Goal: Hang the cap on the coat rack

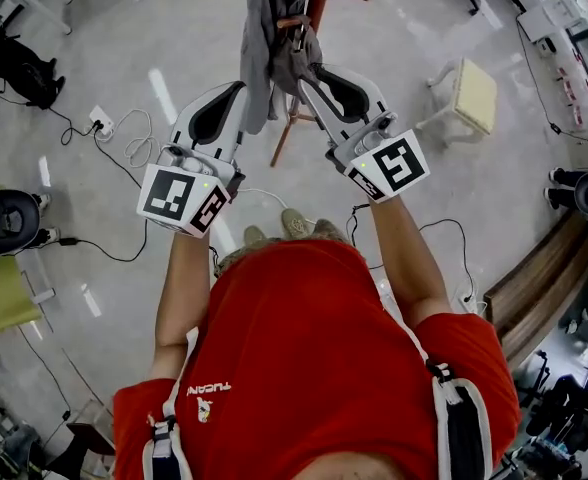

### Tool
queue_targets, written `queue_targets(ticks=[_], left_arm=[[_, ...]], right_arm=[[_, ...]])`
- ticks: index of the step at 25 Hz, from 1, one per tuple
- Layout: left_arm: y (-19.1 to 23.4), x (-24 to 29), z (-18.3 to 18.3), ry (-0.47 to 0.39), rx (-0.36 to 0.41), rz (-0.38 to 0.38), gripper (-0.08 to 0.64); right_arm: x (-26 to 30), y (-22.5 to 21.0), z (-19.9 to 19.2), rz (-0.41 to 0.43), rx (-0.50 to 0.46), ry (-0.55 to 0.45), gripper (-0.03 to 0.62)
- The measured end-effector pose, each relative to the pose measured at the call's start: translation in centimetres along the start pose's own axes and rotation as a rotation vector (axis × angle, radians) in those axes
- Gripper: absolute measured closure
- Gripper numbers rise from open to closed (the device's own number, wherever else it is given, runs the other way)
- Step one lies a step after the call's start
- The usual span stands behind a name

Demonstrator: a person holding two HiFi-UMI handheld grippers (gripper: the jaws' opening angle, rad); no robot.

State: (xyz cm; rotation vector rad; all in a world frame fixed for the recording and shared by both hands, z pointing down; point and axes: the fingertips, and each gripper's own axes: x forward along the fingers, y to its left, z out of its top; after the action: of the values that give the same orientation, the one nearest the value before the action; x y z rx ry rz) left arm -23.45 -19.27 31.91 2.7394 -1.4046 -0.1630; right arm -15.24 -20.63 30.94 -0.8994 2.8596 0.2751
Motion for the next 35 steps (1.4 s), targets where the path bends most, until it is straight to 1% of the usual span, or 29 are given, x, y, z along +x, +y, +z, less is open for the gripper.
queue_targets(ticks=[3, 5, 8, 11, 15, 19, 23, 35], left_arm=[[-0.5, -0.2, 0.8, -0.015, 0.015, -0.009, 0.551], [-0.8, -0.3, 1.2, -0.025, 0.022, -0.016, 0.551], [-1.3, -0.6, 1.5, -0.031, 0.024, -0.022, 0.551], [-1.5, -0.8, 1.4, -0.031, 0.020, -0.023, 0.551], [-1.5, -1.4, 1.2, -0.033, 0.015, -0.017, 0.551], [-1.4, -1.7, 1.3, -0.031, 0.014, -0.010, 0.551], [-1.1, -1.7, 1.3, -0.029, 0.010, -0.004, 0.551], [-1.2, -1.9, 1.3, -0.028, 0.012, -0.009, 0.551]], right_arm=[[0.2, 1.2, 1.6, 0.016, -0.010, -0.027, 0.539], [0.2, 1.9, 1.9, 0.025, -0.010, -0.031, 0.552], [0.2, 2.6, 1.8, 0.030, 0.022, -0.039, 0.566], [0.0, 3.3, 1.8, 0.032, 0.050, -0.053, 0.568], [-0.1, 4.0, 1.7, 0.034, 0.065, -0.061, 0.568], [-0.2, 4.2, 1.6, 0.025, 0.063, -0.053, 0.569], [0.1, 4.4, 1.4, 0.035, 0.062, -0.043, 0.569], [-0.2, 4.7, 1.2, 0.035, 0.065, -0.042, 0.569]])
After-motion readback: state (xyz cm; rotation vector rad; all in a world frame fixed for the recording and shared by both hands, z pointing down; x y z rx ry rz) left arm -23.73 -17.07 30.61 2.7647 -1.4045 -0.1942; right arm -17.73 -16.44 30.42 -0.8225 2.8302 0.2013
